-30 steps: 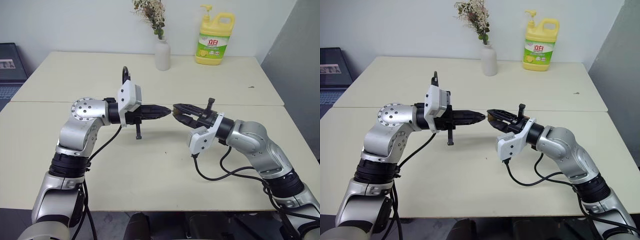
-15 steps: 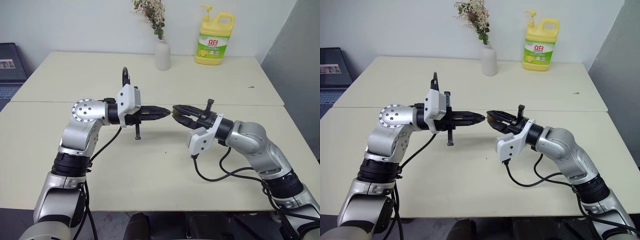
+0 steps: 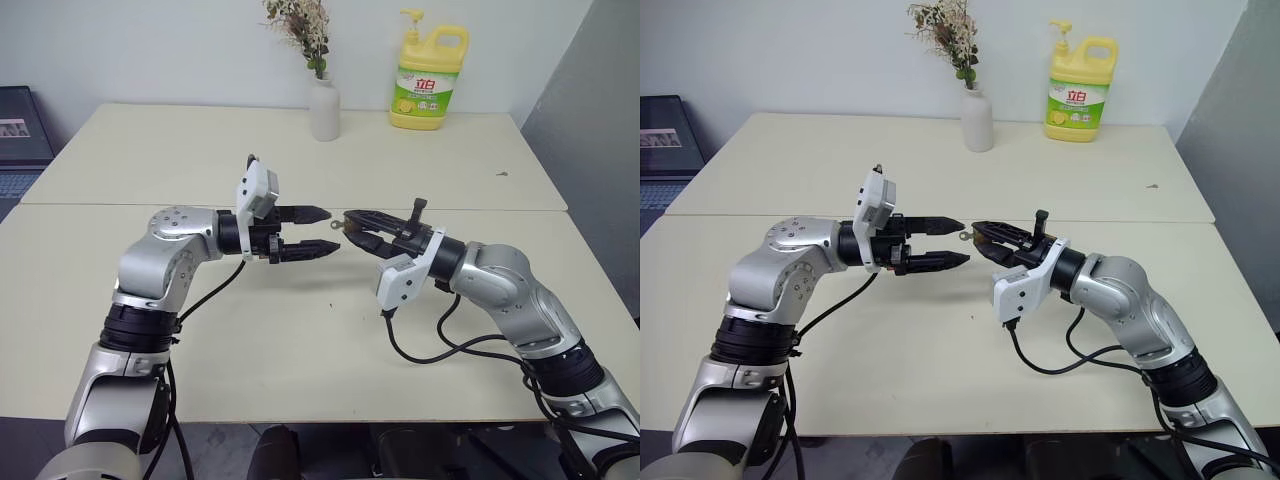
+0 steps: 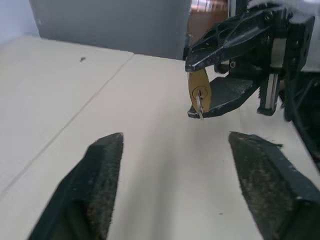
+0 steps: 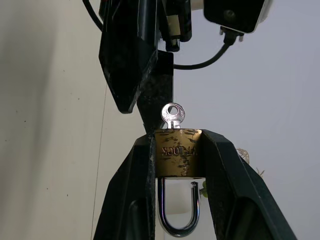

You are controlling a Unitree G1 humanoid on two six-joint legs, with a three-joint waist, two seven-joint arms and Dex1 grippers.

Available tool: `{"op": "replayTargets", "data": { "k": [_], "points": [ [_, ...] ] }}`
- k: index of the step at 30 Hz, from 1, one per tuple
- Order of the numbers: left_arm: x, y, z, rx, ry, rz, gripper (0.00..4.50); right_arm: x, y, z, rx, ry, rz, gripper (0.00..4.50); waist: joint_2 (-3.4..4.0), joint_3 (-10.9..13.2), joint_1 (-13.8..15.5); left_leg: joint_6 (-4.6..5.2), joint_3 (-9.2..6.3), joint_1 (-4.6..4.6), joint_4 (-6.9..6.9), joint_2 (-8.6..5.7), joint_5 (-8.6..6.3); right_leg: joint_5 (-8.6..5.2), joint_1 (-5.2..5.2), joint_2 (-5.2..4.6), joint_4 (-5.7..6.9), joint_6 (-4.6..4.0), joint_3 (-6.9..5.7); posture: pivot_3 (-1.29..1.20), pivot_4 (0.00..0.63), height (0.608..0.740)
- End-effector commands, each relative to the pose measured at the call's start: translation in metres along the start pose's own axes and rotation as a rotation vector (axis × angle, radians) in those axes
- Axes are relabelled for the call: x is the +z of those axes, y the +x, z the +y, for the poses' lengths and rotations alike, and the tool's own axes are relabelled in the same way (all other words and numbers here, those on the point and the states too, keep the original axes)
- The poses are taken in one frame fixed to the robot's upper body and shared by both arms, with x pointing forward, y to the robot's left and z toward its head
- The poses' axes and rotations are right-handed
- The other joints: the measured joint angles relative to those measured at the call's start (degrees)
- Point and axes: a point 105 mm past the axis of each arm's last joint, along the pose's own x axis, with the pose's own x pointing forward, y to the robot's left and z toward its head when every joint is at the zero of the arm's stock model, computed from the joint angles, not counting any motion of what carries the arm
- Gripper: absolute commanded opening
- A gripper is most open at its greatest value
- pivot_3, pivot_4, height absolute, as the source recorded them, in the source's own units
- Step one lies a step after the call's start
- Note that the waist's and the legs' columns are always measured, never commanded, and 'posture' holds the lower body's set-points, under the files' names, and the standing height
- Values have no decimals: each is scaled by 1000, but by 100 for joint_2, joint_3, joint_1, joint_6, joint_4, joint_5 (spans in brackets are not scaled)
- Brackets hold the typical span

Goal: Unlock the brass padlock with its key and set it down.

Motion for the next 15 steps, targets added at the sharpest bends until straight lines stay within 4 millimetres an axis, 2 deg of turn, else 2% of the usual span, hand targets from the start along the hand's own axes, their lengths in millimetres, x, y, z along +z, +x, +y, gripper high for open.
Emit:
{"op": "replayTargets", "data": {
  "k": [1,8,15],
  "points": [
    [27,2,-9,-13,-39,-71,3734,6,-2,-11,-40,-17,-23,928,0,0,3,0,-2,0,0,0,0,0,0,0,0,0,-1,0,150,740],
    [35,7,-10,9,-72,-79,3734,6,-2,-11,-37,-13,-24,928,0,0,4,-1,-8,4,3,-2,1,0,1,0,15,-1,-4,0,150,740],
    [32,15,-12,4,-69,-61,3734,7,-2,-12,-36,-13,-26,928,0,0,6,-2,-11,6,5,-3,1,-1,1,0,22,-3,-5,0,150,740]
  ]
}}
